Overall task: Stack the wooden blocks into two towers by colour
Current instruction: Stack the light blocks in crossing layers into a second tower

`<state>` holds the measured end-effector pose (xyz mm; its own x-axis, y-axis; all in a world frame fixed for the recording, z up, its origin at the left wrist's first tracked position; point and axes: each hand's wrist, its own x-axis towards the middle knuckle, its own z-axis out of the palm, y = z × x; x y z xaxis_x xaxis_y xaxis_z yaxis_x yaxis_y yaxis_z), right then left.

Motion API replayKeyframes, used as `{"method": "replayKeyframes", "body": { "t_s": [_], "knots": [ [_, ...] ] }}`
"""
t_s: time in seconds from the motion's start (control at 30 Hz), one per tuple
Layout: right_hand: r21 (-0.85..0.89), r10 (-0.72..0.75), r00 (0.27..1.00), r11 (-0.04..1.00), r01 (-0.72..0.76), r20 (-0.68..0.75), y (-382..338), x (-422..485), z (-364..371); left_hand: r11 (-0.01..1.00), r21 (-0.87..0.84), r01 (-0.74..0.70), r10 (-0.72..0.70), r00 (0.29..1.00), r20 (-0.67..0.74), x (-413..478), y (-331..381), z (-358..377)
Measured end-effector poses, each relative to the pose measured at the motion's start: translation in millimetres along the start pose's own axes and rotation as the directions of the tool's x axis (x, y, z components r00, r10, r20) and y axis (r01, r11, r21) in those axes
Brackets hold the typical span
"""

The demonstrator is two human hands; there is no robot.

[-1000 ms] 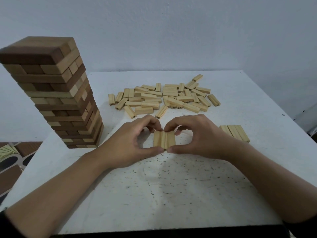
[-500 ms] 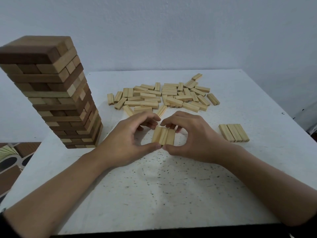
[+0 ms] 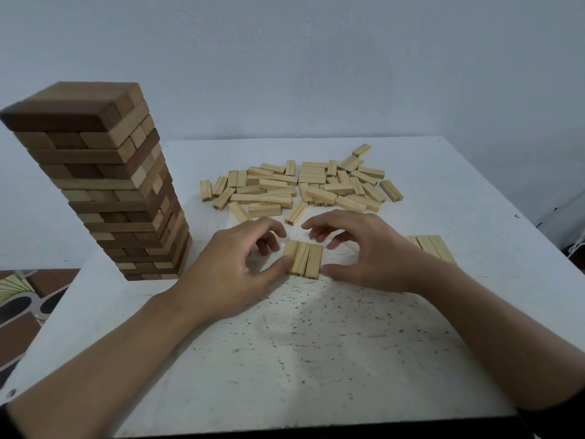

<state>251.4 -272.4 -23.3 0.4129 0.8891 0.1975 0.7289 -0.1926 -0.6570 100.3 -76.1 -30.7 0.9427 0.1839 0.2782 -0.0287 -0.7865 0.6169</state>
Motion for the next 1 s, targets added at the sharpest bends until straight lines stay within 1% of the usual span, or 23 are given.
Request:
{"method": "replayKeyframes", "body": {
  "t_s": [0.2, 0.3, 0.4, 0.57, 0.67, 0.77, 0.83, 0.9, 1.0],
  "knots": [
    [-0.068, -0.049, 0.998, 0.997, 0.046, -0.046, -2, 2, 6, 0.999, 0.039, -0.019, 0.015, 0.995, 0.099, -1, 1, 2],
    [-0.099, -0.042, 0.998, 0.994, 0.036, -0.054, -2, 2, 8, 0.997, 0.074, -0.002, -0.008, 0.991, 0.13, 1, 0, 4],
    [-0.125, -0.036, 0.997, 0.992, 0.028, -0.064, -1, 2, 10, 0.999, 0.049, -0.014, 0.007, 0.989, 0.151, 3, 2, 5],
    [-0.145, 0.001, 0.996, 0.989, -0.013, -0.086, -4, 3, 12, 0.999, -0.037, 0.021, -0.012, 0.971, 0.238, 9, -1, 2],
    [-0.181, 0.038, 0.997, 0.982, -0.048, -0.06, -6, 4, 11, 1.0, -0.029, 0.012, -0.004, 0.964, 0.267, 8, -1, 2],
    [-0.213, 0.114, 0.993, 0.97, -0.112, -0.004, -8, 0, 6, 1.0, 0.001, -0.003, 0.003, 0.964, 0.264, 6, -1, 1],
    [-0.277, 0.176, 0.983, 0.948, -0.158, 0.043, -12, -5, 0, 0.999, 0.035, 0.005, -0.014, 0.967, 0.254, 5, -2, 0],
    [-0.392, 0.25, 0.964, 0.899, -0.196, 0.091, -19, -12, -3, 0.993, 0.117, -0.017, -0.011, 0.972, 0.236, 3, -3, -1],
    [-0.555, 0.353, 0.916, 0.809, -0.194, 0.193, -30, -26, 4, 0.936, 0.344, -0.076, -0.018, 0.964, 0.264, -1, -2, 1]
  ]
}}
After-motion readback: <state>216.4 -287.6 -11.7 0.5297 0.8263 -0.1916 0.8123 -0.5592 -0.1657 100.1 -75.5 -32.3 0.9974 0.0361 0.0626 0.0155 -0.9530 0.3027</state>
